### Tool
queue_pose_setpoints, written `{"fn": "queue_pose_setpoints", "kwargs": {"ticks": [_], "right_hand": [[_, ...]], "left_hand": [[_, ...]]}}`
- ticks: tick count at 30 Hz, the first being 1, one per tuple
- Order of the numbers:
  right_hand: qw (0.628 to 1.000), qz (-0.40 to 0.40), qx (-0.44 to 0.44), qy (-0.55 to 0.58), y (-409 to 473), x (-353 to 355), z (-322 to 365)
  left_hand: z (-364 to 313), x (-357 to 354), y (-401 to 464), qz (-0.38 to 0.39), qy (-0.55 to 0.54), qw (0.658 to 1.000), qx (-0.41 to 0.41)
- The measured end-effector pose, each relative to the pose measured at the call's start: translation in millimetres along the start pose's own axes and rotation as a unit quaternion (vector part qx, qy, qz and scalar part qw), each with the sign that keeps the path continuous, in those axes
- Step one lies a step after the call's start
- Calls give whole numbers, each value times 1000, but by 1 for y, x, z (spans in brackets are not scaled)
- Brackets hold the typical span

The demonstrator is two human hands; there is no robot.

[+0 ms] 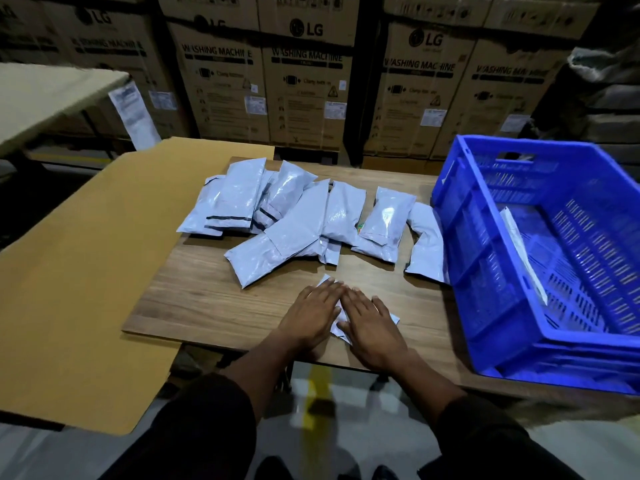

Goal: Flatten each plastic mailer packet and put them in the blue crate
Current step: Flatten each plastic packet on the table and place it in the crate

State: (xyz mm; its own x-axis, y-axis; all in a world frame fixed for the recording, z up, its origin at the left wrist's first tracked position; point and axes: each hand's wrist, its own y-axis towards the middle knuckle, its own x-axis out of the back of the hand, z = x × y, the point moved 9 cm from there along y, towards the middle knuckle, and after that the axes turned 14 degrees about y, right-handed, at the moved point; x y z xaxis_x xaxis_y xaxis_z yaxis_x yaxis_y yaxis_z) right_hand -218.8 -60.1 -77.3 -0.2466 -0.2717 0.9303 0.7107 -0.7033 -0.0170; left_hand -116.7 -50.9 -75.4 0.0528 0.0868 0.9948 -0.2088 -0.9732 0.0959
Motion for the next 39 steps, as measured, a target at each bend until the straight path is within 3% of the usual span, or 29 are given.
{"fn": "queue_pose_setpoints", "kwargs": {"ticks": [6,21,29,31,35,39], "right_hand": [[997,67,-23,-19,-3,0,-9],[993,78,-91,8,-22,5,-36],[991,95,-95,3,-32,9,-46],[995,60,-77,-6,-31,14,-38],[995,-47,76,-36,-38,26,-1],[992,-70,93,-51,-37,21,9]], "left_hand": [[12,-15,-9,38,40,998,9],[18,-19,-19,40,69,997,17],[14,-24,-23,86,74,993,32],[15,-24,-22,98,79,991,35],[13,-22,-22,106,75,991,36],[13,-18,-23,93,65,993,38]]}}
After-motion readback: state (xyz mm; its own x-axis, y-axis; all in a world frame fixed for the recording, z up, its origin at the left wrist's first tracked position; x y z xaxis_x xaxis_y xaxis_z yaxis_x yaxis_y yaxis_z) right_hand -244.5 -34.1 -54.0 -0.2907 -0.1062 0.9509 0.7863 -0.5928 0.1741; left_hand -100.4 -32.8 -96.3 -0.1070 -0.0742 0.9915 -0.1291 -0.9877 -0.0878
